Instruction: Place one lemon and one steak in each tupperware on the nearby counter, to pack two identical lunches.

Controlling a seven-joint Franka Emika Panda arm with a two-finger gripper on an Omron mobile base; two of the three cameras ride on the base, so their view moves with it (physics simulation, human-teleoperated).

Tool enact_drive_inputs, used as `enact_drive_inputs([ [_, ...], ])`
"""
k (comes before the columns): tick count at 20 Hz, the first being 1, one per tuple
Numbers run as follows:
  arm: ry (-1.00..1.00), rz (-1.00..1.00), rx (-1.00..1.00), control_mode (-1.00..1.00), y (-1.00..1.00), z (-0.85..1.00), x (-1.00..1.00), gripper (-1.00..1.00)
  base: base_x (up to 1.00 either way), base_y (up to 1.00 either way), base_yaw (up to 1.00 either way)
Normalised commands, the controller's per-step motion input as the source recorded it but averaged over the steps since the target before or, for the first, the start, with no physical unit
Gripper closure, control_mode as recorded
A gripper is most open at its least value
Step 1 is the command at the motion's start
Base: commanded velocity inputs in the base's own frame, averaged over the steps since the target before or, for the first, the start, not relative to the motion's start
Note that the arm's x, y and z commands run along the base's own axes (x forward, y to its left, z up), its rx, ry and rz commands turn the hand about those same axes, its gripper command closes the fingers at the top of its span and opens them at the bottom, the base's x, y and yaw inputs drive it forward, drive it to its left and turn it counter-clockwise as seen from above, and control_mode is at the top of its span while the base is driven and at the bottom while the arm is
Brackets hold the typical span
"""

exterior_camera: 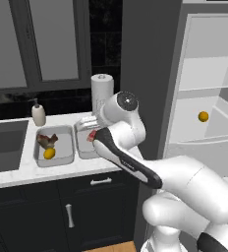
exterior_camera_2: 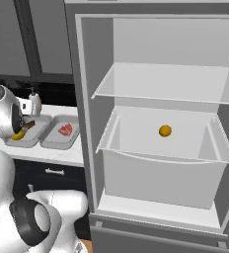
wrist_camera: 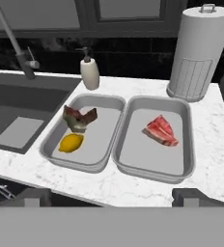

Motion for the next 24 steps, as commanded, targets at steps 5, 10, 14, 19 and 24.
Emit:
enact_drive_inputs([
  [5,-0.11,0.09,0.24,-1.0,-0.43,0.76,-1.0,-1.0,0.0,0.0,0.0],
  [10,-0.03,0.09,0.28,-1.0,-0.5,0.82,-1.0,-1.0,0.0,0.0,0.0],
  [14,0.0,0.03,0.27,-1.0,-0.49,0.86,-1.0,-1.0,0.0,0.0,0.0],
  [19,0.0,0.0,0.3,-1.0,-0.51,0.96,-0.93,-1.0,0.0,0.0,0.0],
  [24,0.01,0.0,0.28,-1.0,-0.69,0.76,-0.82,-1.0,0.0,0.0,0.0],
])
